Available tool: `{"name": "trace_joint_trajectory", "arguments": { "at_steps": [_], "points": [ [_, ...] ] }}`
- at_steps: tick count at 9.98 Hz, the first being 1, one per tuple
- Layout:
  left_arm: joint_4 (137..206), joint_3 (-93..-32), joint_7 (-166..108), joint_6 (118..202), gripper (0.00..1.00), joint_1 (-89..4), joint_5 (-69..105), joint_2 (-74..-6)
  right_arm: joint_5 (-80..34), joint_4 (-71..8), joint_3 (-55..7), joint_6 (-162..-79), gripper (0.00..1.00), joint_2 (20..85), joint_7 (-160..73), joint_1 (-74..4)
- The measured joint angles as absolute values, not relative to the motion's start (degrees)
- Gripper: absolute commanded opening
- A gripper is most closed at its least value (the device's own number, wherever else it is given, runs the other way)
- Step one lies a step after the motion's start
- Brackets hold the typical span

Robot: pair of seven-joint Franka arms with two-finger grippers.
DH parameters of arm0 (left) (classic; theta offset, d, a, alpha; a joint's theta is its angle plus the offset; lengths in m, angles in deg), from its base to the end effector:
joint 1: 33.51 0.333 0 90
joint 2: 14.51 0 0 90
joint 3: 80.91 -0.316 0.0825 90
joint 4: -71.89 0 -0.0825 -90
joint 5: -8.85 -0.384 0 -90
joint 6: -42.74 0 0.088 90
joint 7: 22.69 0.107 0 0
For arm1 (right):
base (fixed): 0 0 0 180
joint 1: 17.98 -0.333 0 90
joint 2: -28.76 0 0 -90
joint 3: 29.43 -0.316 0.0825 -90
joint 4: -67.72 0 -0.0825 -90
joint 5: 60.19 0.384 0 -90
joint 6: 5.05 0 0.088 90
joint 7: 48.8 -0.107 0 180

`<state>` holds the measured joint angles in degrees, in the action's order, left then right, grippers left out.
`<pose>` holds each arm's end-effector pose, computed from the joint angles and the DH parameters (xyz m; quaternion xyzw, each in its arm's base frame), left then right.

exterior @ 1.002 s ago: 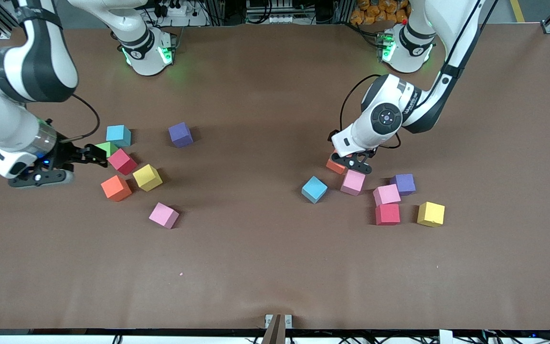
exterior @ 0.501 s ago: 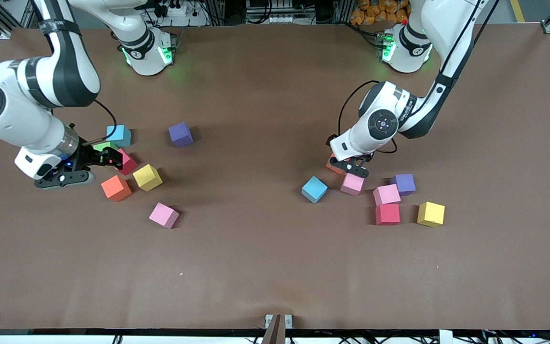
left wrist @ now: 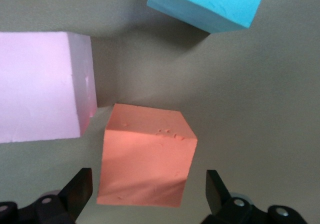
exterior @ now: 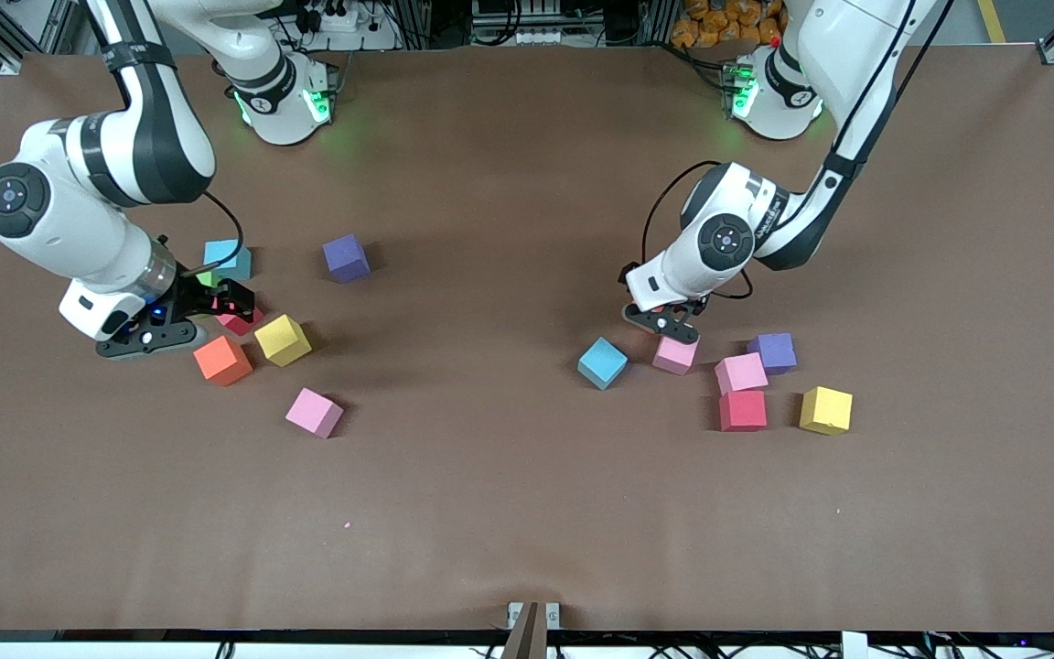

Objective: Form number 2 with 11 blocks
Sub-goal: 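Grasp the orange cube with the left gripper while the right gripper grasps the blue cube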

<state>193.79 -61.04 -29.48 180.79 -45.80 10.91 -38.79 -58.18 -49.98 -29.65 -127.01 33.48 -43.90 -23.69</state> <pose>0.4755 -0.3008 0.2095 0.9756 -0.1949 -0.0832 0.0575 0.5606 0.0598 0.3972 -0.9963 -0.0850 0.0041 0.0150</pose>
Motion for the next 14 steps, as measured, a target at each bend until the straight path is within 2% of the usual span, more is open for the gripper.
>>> {"name": "trace_joint_trajectory", "arguments": {
  "at_steps": [6,9,10,14],
  "points": [
    [193.7,-61.0,-30.0,182.6,1.0,-46.5,7.6,-40.4,-57.9,-50.6,-29.6,-126.4,1.0,33.4,-45.2,-23.9],
    [193.7,-61.0,-30.2,182.6,0.55,-46.5,7.6,-40.6,-57.9,-50.7,-29.7,-126.3,1.0,33.3,-46.1,-24.8],
    [193.7,-61.0,-30.5,182.6,0.48,-46.5,7.6,-40.6,-57.9,-51.1,-29.7,-126.3,1.0,33.3,-46.2,-24.9],
    [193.4,-60.9,-39.2,182.6,0.48,-47.1,6.8,-40.5,-57.8,-55.7,-29.8,-129.4,1.0,33.2,-55.6,-28.8]
  ]
}}
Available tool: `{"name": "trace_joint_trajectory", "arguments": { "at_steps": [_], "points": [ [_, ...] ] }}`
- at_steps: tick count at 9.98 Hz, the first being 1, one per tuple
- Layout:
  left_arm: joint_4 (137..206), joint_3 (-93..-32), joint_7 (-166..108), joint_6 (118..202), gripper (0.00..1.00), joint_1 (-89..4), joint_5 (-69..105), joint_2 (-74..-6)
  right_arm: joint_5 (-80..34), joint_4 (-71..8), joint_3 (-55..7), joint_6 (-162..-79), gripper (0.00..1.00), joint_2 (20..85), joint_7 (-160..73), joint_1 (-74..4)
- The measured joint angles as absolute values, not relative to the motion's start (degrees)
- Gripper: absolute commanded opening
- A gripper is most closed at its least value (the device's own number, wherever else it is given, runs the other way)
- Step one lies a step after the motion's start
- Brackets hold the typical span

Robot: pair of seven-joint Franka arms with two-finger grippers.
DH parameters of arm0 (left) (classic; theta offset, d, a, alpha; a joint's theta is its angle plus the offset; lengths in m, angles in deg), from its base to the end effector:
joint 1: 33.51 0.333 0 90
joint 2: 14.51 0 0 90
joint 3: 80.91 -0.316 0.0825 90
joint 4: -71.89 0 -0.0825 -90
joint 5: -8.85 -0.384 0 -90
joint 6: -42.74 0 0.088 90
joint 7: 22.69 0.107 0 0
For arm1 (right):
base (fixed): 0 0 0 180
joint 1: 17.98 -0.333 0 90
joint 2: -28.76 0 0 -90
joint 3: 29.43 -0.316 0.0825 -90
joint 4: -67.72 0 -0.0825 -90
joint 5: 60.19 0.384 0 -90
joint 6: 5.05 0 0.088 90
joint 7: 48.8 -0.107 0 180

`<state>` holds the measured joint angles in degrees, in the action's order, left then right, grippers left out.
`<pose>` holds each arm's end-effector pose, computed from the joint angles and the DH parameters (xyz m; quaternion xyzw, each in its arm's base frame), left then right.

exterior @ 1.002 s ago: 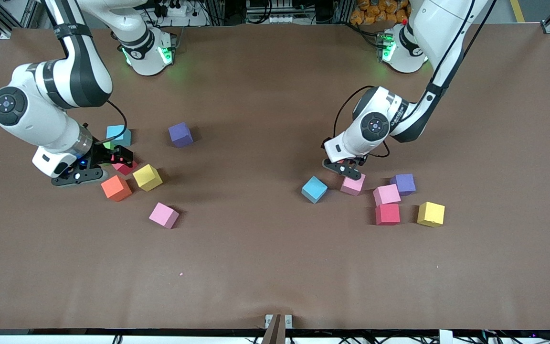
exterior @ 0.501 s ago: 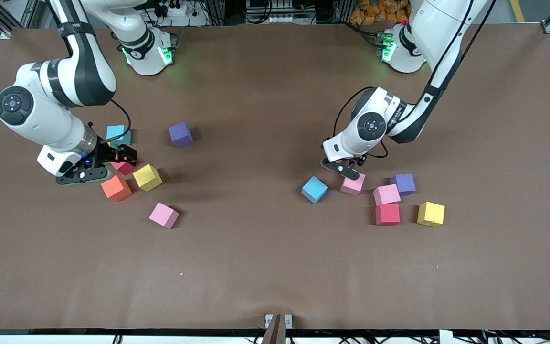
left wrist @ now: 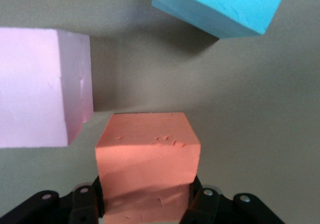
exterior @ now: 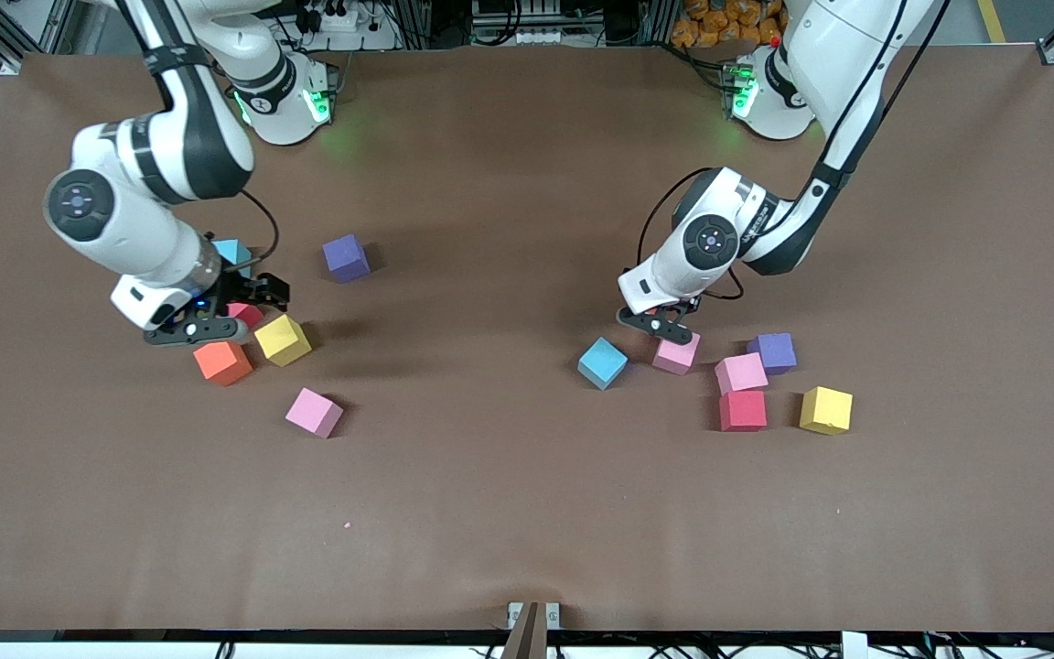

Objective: Form number 2 with 11 blocks
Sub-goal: 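Grasp the orange cube with the left gripper while the right gripper grasps the blue cube, then carry the orange cube with the left gripper to the table middle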

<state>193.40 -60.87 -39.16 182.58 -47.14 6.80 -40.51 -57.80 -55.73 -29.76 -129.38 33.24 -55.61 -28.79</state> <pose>0.4695 -0.3148 0.1986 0.9850 -0.1509 -0.0753 0.0369 0.5311 0.1062 0.3583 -0.9990 -0.0255 0.0337 0.0120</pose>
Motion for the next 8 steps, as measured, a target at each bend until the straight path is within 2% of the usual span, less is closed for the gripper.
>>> {"name": "trace_joint_trajectory", "arguments": {
  "at_steps": [2,5,8],
  "points": [
    [193.3,-58.9,-49.8,182.5,0.48,-48.8,6.6,-40.1,-57.8,-59.4,-29.8,-133.5,1.0,32.6,-55.2,-29.7],
    [193.2,-53.0,-62.3,182.3,0.48,-49.7,6.5,-39.1,-57.8,-65.6,-29.9,-146.8,1.0,32.5,-46.8,-30.4],
    [193.5,-46.4,-72.5,182.0,0.48,-50.7,6.5,-38.9,-57.8,-70.9,-29.9,-154.6,1.0,33.3,-43.9,-31.7]
  ]
}}
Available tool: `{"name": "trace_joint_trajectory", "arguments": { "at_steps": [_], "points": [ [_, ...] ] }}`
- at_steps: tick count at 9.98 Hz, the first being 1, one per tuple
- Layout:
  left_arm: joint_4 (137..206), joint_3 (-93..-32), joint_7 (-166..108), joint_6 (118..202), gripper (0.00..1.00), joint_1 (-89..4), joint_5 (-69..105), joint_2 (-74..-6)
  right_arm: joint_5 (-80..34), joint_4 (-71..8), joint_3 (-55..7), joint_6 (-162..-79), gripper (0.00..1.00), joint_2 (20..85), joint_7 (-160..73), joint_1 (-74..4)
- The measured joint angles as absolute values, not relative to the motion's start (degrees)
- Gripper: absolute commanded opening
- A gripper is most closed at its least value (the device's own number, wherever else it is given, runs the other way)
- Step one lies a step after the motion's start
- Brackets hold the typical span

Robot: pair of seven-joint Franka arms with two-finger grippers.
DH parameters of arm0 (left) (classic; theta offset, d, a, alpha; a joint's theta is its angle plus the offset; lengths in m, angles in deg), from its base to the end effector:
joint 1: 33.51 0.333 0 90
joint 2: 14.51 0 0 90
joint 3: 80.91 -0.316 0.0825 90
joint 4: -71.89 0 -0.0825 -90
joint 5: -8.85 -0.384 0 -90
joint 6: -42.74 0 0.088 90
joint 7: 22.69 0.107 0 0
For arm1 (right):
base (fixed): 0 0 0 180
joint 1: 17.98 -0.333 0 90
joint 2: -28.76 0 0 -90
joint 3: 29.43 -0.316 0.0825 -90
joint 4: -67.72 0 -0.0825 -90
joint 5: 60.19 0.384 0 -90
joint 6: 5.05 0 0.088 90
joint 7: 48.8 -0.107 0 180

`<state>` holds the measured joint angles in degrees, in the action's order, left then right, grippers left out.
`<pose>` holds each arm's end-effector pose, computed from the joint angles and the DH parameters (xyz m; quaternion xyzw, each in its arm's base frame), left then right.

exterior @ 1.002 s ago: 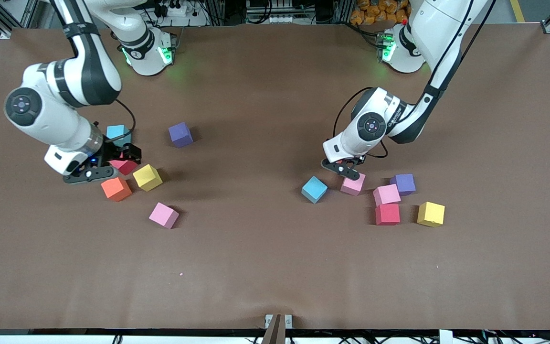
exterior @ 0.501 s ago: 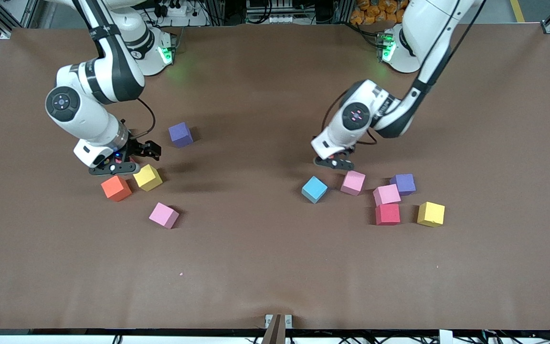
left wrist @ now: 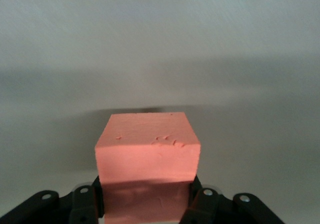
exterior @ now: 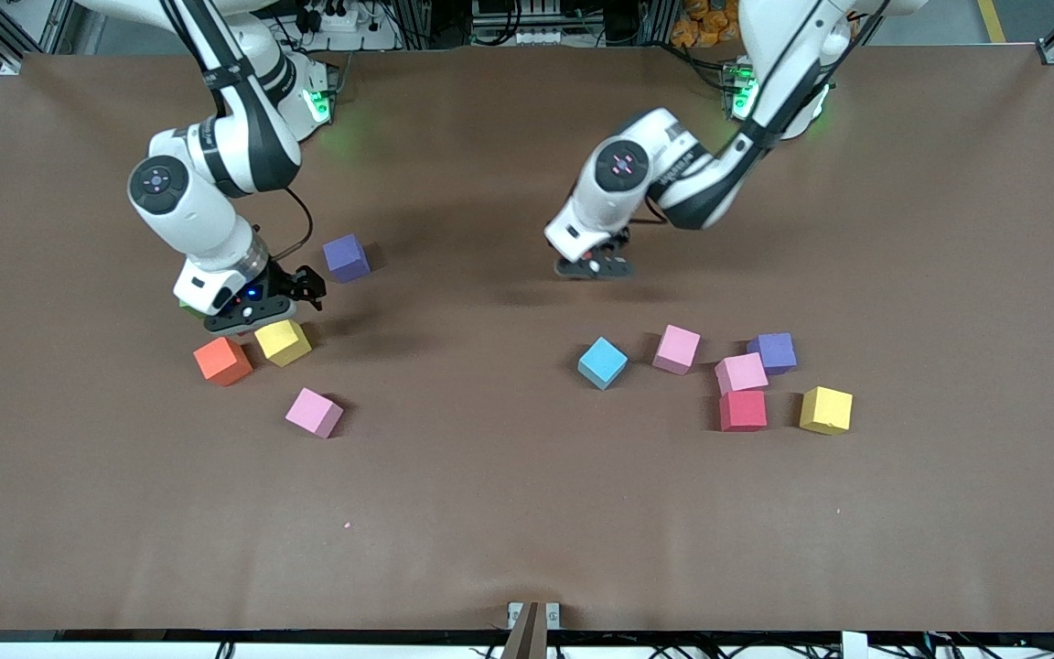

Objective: Form number 2 with 11 blocks
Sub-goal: 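Carry the orange cube with the left gripper to the table middle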

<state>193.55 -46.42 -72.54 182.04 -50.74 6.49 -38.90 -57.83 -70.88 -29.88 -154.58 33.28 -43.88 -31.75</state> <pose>0.3557 -0.4475 0.2389 0.9941 -0.0137 -0.0945 0.0506 0.4878 0.1227 0.2874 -0.9872 -0.1490 -0.0548 0.0162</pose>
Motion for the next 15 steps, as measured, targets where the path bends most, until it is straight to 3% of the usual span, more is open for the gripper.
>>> {"name": "trace_joint_trajectory", "arguments": {
  "at_steps": [2,5,15],
  "points": [
    [193.9,-44.5,-77.6,182.0,0.48,-53.9,6.5,-39.0,-57.9,-74.0,-29.9,-159.2,1.0,34.1,-42.6,-33.7],
    [194.1,-44.4,-83.6,182.6,0.48,-59.8,6.5,-39.7,-57.9,-74.6,-30.0,-156.9,1.0,34.1,-41.6,-39.1],
    [194.1,-45.2,-89.0,189.2,0.49,-65.1,3.8,-44.7,-57.9,-80.0,-30.1,-154.0,1.0,34.2,-39.2,-40.4]
  ]
}}
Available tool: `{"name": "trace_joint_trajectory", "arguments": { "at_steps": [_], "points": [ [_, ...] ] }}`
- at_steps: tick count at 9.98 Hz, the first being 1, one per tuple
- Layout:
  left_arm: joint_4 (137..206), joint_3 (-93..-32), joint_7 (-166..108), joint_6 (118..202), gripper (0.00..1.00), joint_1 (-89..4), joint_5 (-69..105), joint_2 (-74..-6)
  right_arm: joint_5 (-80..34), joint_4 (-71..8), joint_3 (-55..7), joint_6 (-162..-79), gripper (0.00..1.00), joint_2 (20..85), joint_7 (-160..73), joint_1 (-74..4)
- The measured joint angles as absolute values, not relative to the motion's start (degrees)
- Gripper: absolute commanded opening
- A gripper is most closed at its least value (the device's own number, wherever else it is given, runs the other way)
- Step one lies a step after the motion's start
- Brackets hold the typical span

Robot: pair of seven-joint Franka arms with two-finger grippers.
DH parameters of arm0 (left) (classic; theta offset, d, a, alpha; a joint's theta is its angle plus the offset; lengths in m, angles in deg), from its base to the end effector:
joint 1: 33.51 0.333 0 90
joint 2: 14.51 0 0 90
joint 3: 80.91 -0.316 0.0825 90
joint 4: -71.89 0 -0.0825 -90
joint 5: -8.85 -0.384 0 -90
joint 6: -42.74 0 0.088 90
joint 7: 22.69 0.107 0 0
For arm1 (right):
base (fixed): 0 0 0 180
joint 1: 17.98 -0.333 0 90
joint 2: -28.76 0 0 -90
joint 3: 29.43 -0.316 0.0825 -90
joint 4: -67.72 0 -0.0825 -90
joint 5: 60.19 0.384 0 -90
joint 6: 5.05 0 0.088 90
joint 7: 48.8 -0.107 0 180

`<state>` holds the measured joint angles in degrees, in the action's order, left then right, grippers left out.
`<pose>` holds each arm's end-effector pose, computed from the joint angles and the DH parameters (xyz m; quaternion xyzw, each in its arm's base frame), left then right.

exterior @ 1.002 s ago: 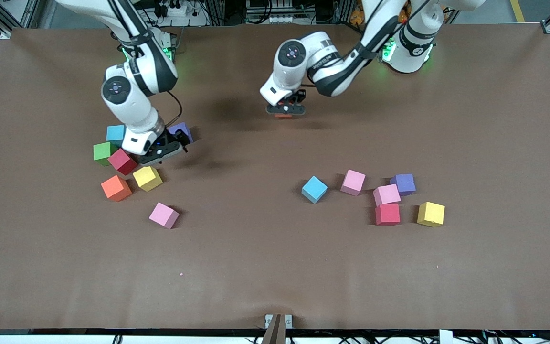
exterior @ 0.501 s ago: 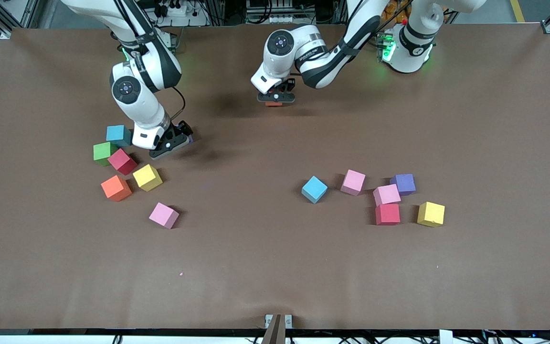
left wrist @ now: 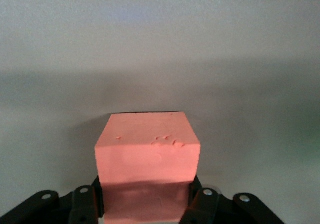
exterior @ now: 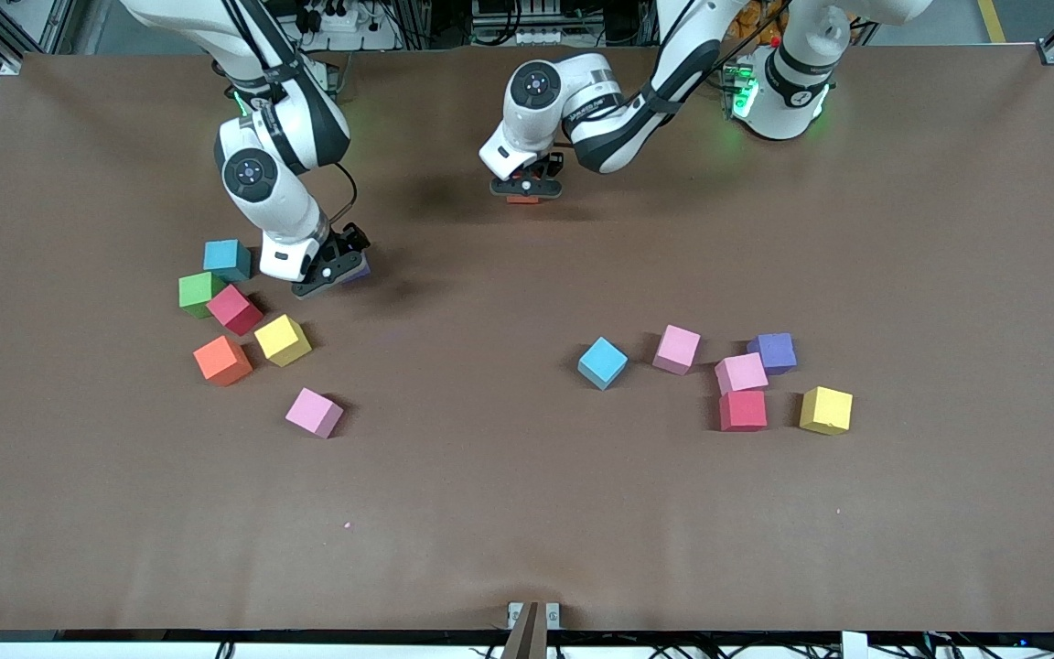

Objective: Form number 2 with 11 blocks
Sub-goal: 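Carry the orange cube with the left gripper to the table middle, then lower and release the orange cube with the left gripper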

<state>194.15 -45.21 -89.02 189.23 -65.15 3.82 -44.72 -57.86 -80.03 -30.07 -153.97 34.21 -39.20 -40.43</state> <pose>0.2177 -0.5297 0.2013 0.9921 -0.0131 -0.1145 0.0494 0.4038 0.1714 0.2209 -0.9637 -0.2641 0.0383 0.0059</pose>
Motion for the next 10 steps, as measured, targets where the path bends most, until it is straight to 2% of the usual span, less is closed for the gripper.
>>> {"name": "trace_joint_trajectory", "arguments": {
  "at_steps": [4,10],
  "points": [
    [191.8,-48.6,-88.9,189.4,0.49,-65.1,1.5,-46.2,-57.9,-80.1,-30.2,-153.9,1.0,34.3,-39.2,-40.6],
    [190.6,-48.6,-89.0,189.4,0.53,-66.4,1.3,-47.2,-57.9,-81.1,-30.4,-153.4,1.0,35.1,-39.2,-41.0]
  ]
}}
